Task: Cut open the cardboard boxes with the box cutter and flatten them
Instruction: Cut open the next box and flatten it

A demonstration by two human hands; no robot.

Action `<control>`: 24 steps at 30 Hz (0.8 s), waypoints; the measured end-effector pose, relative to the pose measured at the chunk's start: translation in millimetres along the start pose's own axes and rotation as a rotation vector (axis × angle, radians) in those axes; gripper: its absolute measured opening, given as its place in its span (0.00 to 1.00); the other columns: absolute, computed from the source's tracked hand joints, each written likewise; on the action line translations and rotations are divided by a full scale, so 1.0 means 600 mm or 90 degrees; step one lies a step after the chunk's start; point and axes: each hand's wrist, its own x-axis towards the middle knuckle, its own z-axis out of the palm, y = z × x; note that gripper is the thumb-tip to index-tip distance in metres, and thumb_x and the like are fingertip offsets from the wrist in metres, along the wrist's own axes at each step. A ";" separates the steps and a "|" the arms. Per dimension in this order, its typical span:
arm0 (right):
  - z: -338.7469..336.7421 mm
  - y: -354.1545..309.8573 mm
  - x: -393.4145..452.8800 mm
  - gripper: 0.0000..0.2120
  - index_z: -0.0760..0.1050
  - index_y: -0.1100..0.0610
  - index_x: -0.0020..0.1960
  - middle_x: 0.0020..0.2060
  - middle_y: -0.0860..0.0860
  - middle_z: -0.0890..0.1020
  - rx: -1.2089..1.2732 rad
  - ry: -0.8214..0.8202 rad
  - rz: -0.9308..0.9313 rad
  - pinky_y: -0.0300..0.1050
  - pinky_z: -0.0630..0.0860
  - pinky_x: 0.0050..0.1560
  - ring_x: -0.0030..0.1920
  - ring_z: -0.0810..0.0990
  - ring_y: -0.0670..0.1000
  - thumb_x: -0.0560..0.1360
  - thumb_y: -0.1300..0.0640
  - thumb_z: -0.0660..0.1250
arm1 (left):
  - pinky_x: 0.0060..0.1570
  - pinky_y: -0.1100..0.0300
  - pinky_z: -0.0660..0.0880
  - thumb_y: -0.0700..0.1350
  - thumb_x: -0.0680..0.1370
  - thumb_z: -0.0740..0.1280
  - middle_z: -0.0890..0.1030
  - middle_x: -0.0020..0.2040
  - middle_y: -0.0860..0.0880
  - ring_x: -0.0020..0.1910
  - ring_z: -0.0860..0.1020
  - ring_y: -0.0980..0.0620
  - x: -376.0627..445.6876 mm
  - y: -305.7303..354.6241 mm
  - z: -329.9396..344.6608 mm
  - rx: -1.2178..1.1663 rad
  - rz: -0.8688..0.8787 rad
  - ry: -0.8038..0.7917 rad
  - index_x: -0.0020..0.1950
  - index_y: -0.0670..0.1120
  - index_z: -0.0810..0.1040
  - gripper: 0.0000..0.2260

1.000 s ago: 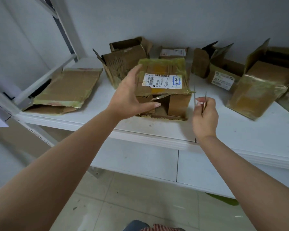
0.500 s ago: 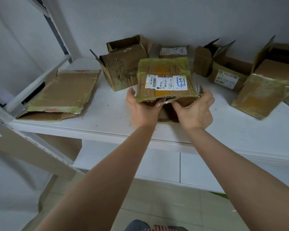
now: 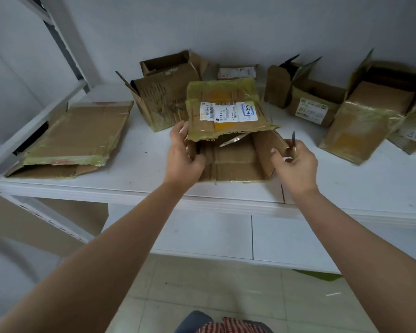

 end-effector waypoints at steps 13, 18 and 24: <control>-0.068 0.022 0.021 0.19 0.79 0.64 0.49 0.35 0.70 0.70 0.236 -0.245 0.230 0.37 0.53 0.22 0.22 0.59 0.46 0.59 0.59 0.73 | 0.52 0.56 0.73 0.35 0.75 0.59 0.63 0.76 0.53 0.61 0.74 0.45 -0.010 0.036 -0.034 0.417 0.131 -0.172 0.77 0.55 0.56 0.33; -0.077 0.043 0.050 0.11 0.77 0.60 0.53 0.46 0.57 0.83 0.214 -0.039 0.296 0.35 0.59 0.20 0.21 0.63 0.45 0.73 0.65 0.60 | 0.64 0.48 0.70 0.34 0.76 0.56 0.52 0.78 0.58 0.75 0.58 0.50 -0.006 0.034 0.006 0.567 0.085 -0.325 0.78 0.58 0.51 0.34; -0.061 0.040 0.068 0.07 0.80 0.52 0.42 0.42 0.51 0.82 0.085 -0.035 0.182 0.46 0.72 0.45 0.38 0.76 0.52 0.76 0.55 0.65 | 0.68 0.45 0.66 0.36 0.79 0.54 0.58 0.77 0.50 0.75 0.58 0.43 0.008 0.040 0.046 0.737 0.126 -0.505 0.77 0.54 0.59 0.27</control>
